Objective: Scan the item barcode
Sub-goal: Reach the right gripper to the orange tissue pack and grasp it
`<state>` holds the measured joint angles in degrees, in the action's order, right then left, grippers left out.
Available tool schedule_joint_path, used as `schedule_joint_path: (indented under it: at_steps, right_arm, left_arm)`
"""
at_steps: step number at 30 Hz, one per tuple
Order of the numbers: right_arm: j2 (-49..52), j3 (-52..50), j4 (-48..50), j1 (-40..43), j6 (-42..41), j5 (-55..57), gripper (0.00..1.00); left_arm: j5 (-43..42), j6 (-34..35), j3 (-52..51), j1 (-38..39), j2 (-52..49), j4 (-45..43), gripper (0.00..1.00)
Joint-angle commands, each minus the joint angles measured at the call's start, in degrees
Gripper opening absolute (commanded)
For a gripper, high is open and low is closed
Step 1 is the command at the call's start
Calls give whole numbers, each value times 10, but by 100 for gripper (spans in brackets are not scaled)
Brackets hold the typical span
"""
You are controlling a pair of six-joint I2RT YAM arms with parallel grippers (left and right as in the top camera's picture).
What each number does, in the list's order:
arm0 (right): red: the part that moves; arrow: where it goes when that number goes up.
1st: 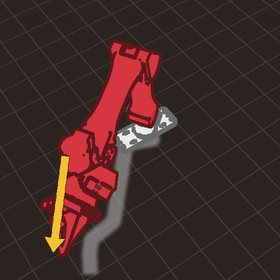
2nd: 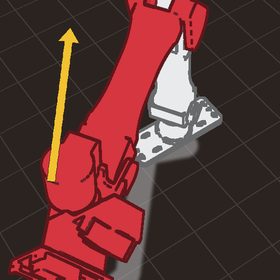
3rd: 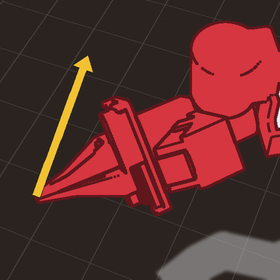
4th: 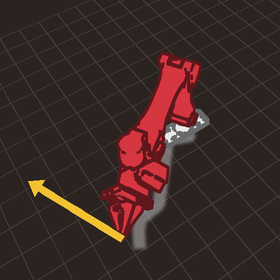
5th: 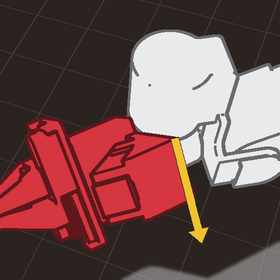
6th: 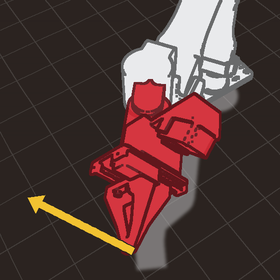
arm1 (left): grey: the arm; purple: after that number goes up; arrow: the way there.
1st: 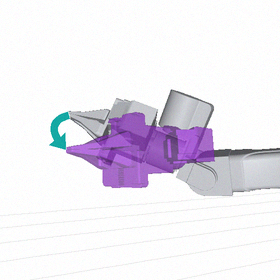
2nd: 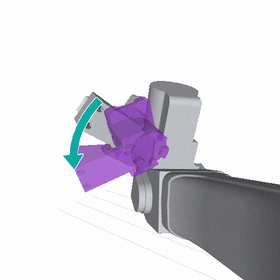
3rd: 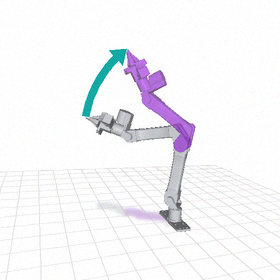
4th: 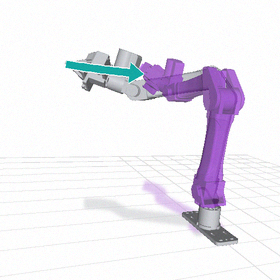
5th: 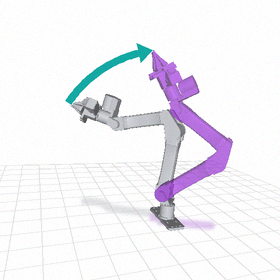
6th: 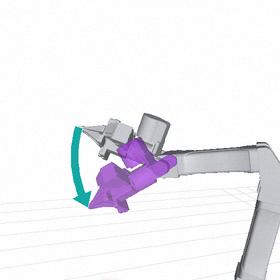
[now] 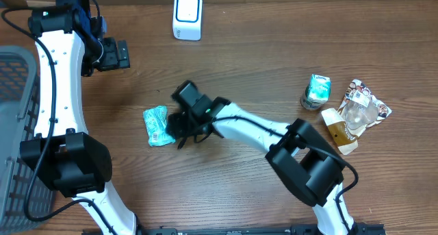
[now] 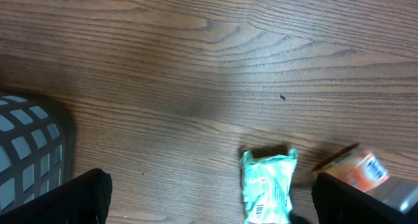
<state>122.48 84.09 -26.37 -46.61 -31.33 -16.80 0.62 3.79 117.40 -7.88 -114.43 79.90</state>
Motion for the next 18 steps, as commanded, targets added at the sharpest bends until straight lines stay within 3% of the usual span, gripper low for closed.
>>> schedule_joint_path:
  at_steps: [1,9,11,13,18]
  right_arm:
    - [-14,0,-15,42,7,-47,52]
    - [-60,0,-86,86,30,-52,53]
    - [-72,0,-94,103,26,-51,49]
    - [-78,0,-103,126,-22,-34,40]
    - [-73,-2,-108,156,-95,-28,40]
  left_arm:
    - [-2,-14,0,0,16,0,100]
    - [-2,-14,0,0,16,0,100]
    - [-2,-14,0,0,16,0,100]
    - [-2,-14,0,0,16,0,100]
    - [-2,-14,0,0,16,0,100]
